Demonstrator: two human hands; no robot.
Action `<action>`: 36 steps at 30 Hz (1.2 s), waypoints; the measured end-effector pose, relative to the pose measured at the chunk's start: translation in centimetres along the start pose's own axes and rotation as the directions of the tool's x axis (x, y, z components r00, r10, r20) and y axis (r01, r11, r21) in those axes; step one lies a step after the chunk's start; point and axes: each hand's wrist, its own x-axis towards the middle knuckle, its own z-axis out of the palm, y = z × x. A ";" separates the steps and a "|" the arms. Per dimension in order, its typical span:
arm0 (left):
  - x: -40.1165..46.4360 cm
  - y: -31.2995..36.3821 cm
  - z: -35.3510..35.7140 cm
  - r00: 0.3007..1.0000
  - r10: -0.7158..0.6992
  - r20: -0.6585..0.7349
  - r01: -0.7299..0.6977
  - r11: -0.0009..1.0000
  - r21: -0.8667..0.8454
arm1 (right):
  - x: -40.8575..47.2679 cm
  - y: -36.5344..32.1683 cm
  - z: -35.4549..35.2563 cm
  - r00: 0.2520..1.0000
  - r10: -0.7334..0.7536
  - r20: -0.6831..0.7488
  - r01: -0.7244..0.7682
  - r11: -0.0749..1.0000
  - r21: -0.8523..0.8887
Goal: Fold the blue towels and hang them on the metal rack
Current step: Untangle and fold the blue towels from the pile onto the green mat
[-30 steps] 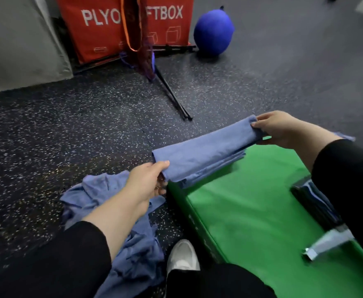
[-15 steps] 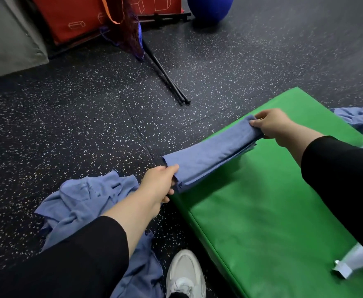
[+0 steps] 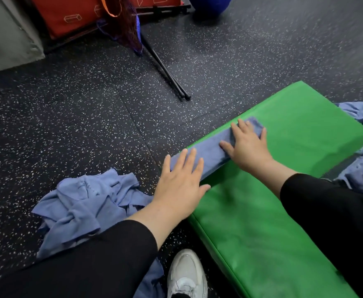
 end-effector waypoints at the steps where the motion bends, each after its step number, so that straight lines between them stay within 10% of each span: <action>1: 0.0 -0.2 0.2 0.998 0.008 0.055 -0.008 1.000 0.015 | -0.1 0.0 0.2 0.999 0.007 0.038 -0.007 1.000 -0.018; 11: -5.7 -5.3 -4.1 0.990 -0.144 0.002 0.141 0.966 -0.216 | -2.4 -6.8 -4.9 0.956 -0.293 -0.032 0.294 0.945 0.141; 15: -12.5 -11.7 -5.2 0.965 -0.253 0.075 0.262 0.953 -0.153 | -5.7 -16.9 -8.1 0.790 -0.555 0.261 0.549 0.830 0.101; 22: -25.6 -22.1 -7.5 0.883 -0.454 0.117 0.445 0.890 0.096 | -11.9 -32.9 -9.4 0.557 -0.572 0.602 0.740 0.671 -0.047; 36: -30.4 -26.1 -6.0 0.851 -0.427 0.306 0.495 0.847 -0.193 | -16.2 -37.5 7.5 0.574 -0.624 0.530 0.777 0.618 -0.114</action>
